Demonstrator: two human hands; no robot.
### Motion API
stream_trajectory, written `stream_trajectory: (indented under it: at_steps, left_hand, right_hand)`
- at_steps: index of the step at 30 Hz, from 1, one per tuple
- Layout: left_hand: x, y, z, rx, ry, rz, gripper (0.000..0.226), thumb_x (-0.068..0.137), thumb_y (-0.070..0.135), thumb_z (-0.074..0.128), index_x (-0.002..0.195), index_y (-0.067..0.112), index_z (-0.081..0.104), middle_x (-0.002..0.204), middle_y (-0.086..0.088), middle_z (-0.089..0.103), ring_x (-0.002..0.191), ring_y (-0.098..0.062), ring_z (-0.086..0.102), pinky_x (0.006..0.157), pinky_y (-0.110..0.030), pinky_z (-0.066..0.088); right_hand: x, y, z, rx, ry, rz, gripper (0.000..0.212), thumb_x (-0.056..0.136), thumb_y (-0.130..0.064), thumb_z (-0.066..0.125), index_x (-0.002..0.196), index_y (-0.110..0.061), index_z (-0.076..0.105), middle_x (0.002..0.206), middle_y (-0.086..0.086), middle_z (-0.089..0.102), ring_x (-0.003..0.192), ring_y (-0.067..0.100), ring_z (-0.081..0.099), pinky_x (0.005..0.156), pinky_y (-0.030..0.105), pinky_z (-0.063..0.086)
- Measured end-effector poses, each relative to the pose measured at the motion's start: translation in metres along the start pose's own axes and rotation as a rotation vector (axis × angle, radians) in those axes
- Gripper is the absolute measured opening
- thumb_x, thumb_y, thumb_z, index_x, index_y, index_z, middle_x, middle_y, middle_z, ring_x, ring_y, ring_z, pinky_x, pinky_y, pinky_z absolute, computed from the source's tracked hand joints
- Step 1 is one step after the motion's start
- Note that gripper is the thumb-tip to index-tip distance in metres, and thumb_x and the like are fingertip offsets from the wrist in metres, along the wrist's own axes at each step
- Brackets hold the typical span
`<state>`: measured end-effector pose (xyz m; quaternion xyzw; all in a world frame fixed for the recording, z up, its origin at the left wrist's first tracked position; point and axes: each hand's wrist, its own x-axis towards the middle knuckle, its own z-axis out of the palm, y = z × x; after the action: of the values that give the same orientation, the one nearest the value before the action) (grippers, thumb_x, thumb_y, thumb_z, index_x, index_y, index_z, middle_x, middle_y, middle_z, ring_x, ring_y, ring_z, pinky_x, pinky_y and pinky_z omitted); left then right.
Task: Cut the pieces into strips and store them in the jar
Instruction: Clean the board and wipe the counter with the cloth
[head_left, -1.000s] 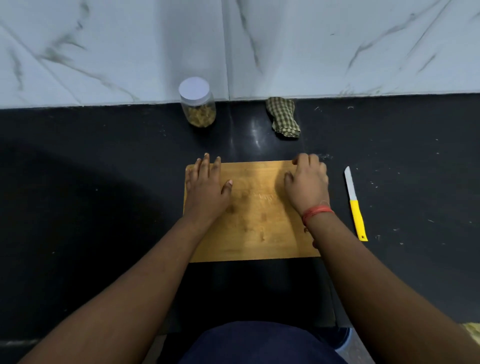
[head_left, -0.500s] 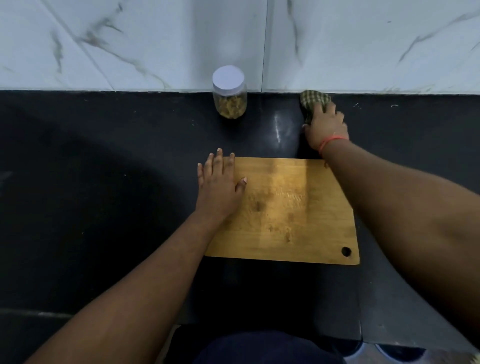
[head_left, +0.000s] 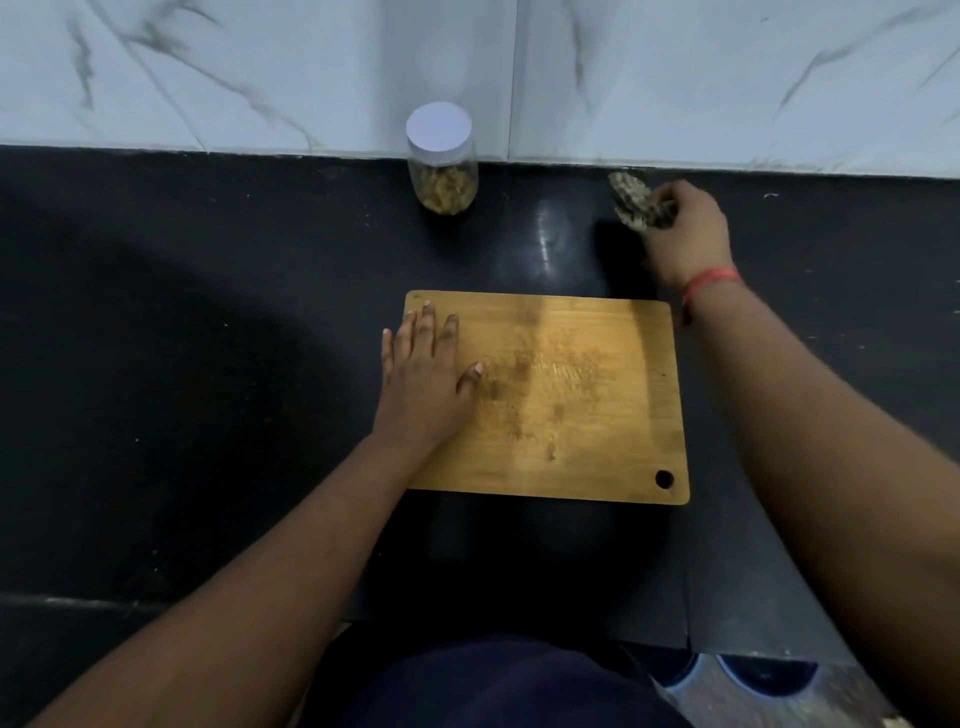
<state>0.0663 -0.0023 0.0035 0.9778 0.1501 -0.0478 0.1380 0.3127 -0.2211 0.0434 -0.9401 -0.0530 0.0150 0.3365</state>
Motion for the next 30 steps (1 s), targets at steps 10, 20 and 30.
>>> stream_trajectory:
  at_steps: [10, 20, 30]
  left_hand:
    - [0.011, 0.029, 0.015, 0.029, -0.036, 0.101, 0.071, 0.103, 0.052, 0.033, 0.161, 0.017, 0.012, 0.169, -0.011, 0.002, 0.155, -0.028, -0.005, 0.125, -0.048, -0.005]
    - [0.02, 0.036, 0.036, 0.153, 0.022, 0.133, 0.069, 0.103, 0.059, 0.019, 0.16, 0.019, 0.018, 0.168, -0.011, 0.008, 0.155, -0.03, 0.003, 0.124, -0.054, 0.002]
    - [0.018, 0.035, 0.04, 0.161, 0.057, 0.13, 0.069, 0.103, 0.059, 0.017, 0.16, 0.02, 0.018, 0.168, -0.01, 0.008, 0.155, -0.028, 0.005, 0.125, -0.054, 0.005]
  right_hand:
    - [-0.142, 0.031, 0.001, -0.376, -0.163, -0.125, 0.037, 0.089, -0.03, 0.059, 0.125, -0.02, 0.053, 0.13, 0.01, 0.044, 0.115, 0.033, 0.045, 0.097, 0.049, 0.045]
    - [-0.113, 0.042, 0.039, -0.41, -0.172, -0.251, 0.057, 0.099, -0.014, 0.041, 0.154, -0.013, 0.022, 0.16, 0.013, 0.021, 0.149, 0.029, 0.015, 0.123, 0.038, 0.014]
    - [-0.192, 0.046, 0.021, -0.206, -0.244, -0.397, 0.061, 0.092, 0.003, 0.049, 0.148, -0.018, 0.039, 0.157, 0.004, 0.034, 0.146, 0.017, 0.027, 0.119, 0.032, 0.026]
